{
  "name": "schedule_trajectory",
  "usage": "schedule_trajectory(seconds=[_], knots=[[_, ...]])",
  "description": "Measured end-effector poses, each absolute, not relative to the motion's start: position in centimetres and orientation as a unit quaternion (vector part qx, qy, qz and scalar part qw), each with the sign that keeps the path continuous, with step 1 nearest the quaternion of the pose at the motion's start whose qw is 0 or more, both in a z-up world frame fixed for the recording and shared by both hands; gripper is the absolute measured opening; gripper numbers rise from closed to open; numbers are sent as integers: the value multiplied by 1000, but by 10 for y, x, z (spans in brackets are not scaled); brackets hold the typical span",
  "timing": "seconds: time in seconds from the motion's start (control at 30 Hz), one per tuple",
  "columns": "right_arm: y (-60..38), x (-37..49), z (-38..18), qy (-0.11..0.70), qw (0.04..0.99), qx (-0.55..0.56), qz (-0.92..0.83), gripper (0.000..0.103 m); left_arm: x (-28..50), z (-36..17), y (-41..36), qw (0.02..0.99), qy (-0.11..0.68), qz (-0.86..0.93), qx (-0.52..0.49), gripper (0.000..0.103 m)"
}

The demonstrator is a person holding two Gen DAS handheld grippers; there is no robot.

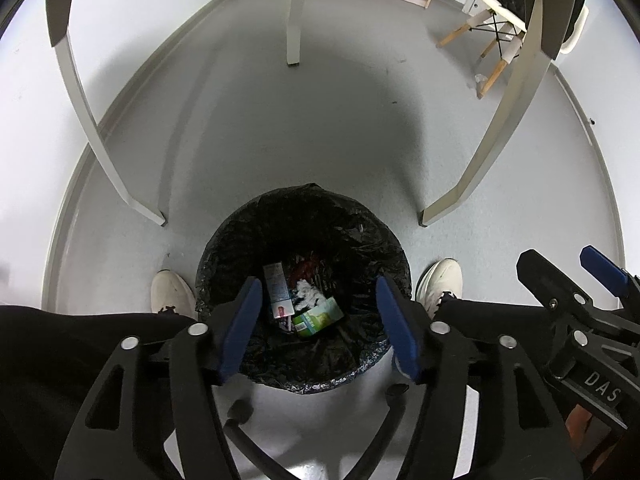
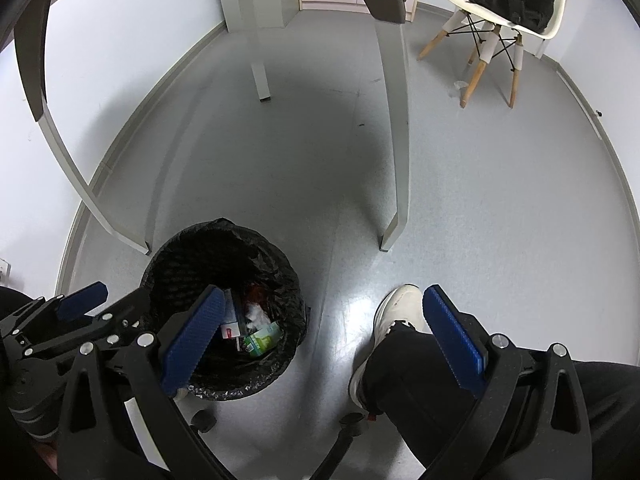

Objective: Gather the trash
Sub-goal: 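Raise both open tools from the bin back up toward the table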

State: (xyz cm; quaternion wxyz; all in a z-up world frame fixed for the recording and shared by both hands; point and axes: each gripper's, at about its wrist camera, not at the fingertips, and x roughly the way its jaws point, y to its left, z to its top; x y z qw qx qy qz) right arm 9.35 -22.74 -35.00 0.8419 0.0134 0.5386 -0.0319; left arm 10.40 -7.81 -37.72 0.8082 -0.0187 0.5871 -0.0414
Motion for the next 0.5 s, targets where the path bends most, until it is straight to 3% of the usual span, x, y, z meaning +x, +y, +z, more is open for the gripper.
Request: schedule_trajectory(seconds=[0.3,0.5], knots=[[-221,88,-339,528,849,12,-25,95,95,-367,-63,819,572,-28,-26,88],[-210,84,-327,515,857,5,-18,95,87,-352,-45,831,554,-12,-37,97]])
